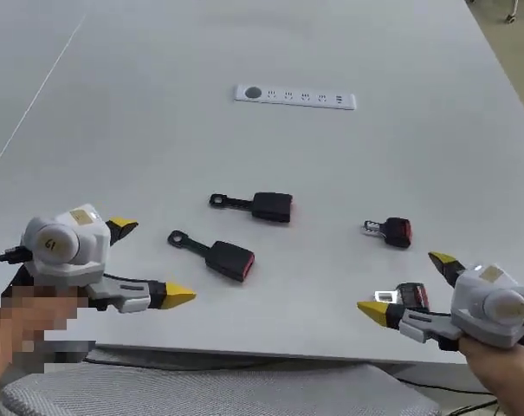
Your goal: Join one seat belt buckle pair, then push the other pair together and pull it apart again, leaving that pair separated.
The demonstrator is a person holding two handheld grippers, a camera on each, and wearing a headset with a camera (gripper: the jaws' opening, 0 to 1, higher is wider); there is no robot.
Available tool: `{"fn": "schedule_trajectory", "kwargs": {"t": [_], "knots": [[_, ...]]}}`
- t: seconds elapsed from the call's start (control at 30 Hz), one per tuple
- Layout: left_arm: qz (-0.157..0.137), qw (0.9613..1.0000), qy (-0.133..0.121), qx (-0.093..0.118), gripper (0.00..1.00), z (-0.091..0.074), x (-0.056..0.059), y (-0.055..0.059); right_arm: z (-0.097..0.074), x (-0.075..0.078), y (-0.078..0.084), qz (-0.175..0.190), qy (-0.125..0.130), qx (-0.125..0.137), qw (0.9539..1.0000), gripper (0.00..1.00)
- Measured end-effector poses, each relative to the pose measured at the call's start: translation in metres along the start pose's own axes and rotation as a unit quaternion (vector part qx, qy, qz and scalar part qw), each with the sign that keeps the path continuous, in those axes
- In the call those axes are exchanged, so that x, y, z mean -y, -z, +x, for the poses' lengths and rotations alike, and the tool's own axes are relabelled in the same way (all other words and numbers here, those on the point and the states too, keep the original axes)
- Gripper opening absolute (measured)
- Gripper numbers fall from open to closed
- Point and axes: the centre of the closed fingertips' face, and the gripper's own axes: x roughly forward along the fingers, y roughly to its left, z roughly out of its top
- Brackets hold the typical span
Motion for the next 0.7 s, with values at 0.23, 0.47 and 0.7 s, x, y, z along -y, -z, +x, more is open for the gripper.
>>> {"fn": "schedule_trajectory", "kwargs": {"t": [0.23, 0.47, 0.7], "knots": [[0.0, 1.0, 0.0, 0.0, 1.0, 0.0007, -0.0002, 0.0001, 0.0002, 0.0011, 0.0006, 0.001, 0.0, 0.0, 1.0, 0.98], [0.0, 1.0, 0.001, 0.0, 1.0, 0.0018, 0.0001, 0.0004, 0.0005, 0.0011, 0.001, 0.001, 0.0, -0.001, 1.0, 0.98], [-0.001, 1.0, 0.001, 0.0, 1.0, 0.0021, -0.0008, 0.0007, 0.0013, 0.0003, 0.0014, 0.003, -0.001, -0.002, 1.0, 0.98]]}}
